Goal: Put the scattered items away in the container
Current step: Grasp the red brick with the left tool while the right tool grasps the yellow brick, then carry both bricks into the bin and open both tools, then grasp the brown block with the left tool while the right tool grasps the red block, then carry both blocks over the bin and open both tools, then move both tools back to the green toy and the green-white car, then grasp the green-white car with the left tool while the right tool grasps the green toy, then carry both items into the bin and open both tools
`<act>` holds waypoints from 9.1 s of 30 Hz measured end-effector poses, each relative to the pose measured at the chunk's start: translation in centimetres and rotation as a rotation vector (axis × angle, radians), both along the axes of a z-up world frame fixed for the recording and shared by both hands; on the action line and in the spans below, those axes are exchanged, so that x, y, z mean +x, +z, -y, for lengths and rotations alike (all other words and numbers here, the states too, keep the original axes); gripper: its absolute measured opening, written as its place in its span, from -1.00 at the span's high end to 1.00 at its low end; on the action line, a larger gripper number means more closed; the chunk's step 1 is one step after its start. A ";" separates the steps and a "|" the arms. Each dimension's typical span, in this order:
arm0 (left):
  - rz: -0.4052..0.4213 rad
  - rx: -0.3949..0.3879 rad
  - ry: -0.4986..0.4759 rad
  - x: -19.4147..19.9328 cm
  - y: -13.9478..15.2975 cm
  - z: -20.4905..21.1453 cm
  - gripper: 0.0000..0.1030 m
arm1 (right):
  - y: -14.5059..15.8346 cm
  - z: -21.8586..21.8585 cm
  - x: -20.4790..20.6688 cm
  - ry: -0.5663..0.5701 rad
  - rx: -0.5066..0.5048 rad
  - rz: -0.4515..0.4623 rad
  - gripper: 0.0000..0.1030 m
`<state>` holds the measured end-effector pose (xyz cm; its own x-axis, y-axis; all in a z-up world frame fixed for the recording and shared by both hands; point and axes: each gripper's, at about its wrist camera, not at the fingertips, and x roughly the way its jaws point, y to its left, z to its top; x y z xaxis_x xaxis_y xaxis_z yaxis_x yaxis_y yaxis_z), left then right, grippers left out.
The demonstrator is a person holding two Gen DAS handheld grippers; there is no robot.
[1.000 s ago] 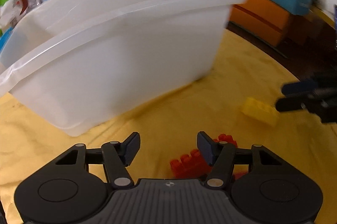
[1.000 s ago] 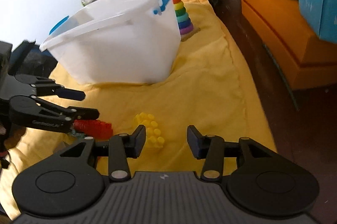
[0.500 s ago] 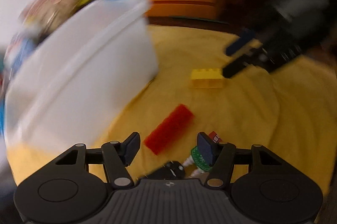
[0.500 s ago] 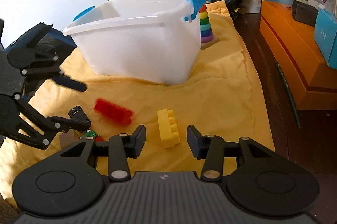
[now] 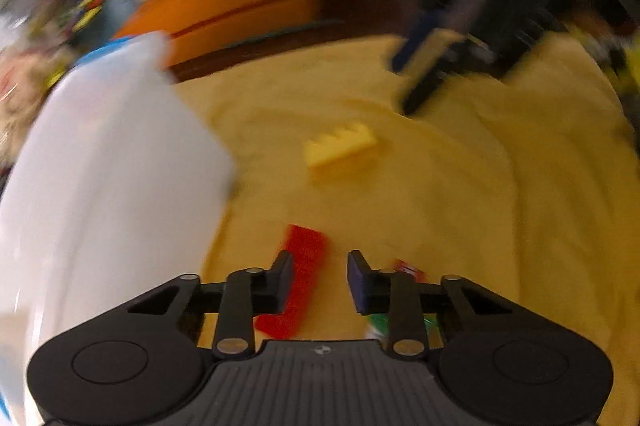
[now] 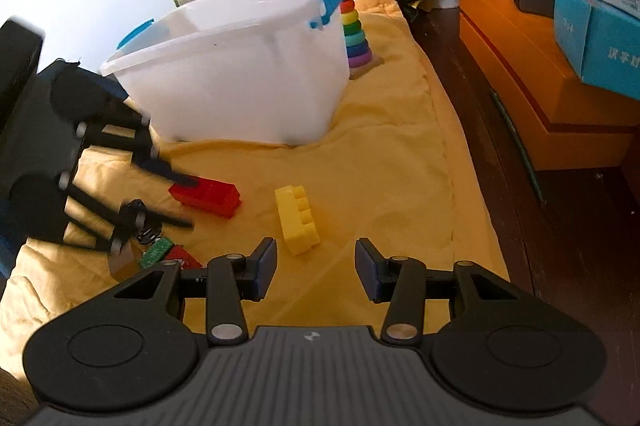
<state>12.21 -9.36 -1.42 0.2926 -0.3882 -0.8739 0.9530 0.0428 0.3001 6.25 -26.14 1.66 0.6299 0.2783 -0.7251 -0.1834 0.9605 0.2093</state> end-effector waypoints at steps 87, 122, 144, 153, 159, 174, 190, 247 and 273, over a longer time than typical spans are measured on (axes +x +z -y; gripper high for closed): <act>-0.143 -0.351 0.920 -5.8 -0.8 -8.6 -0.37 | -3.3 -11.9 1.6 0.733 -0.274 0.069 0.28; 0.169 -0.577 0.901 -0.4 12.5 -9.6 0.32 | 6.5 -10.3 2.7 0.429 -0.251 0.239 0.58; 0.217 -0.536 1.013 9.8 11.1 -9.4 -0.12 | 9.6 -9.7 12.2 0.193 -0.251 0.301 0.21; 0.147 -0.374 0.742 0.6 8.1 -11.7 -0.34 | 6.9 -10.9 4.0 0.463 -0.268 0.251 0.22; 0.197 -0.086 0.328 -4.7 1.3 -9.9 -0.26 | 3.2 -10.8 1.6 0.465 -0.250 0.110 0.22; -0.023 0.029 0.089 0.8 -1.6 -7.4 0.51 | 1.9 -10.0 -1.1 0.315 -0.213 0.028 0.18; -0.581 -0.524 1.201 -0.7 -2.5 -16.1 0.46 | 0.1 -12.6 0.0 0.437 -0.153 0.006 0.18; -0.247 -0.488 1.169 -2.5 1.1 -12.4 0.36 | -1.3 -12.1 1.2 0.377 -0.202 0.021 0.55; 0.080 -0.505 1.144 13.2 9.3 -6.8 -0.40 | 6.7 -9.5 16.4 0.153 -0.253 0.182 -0.38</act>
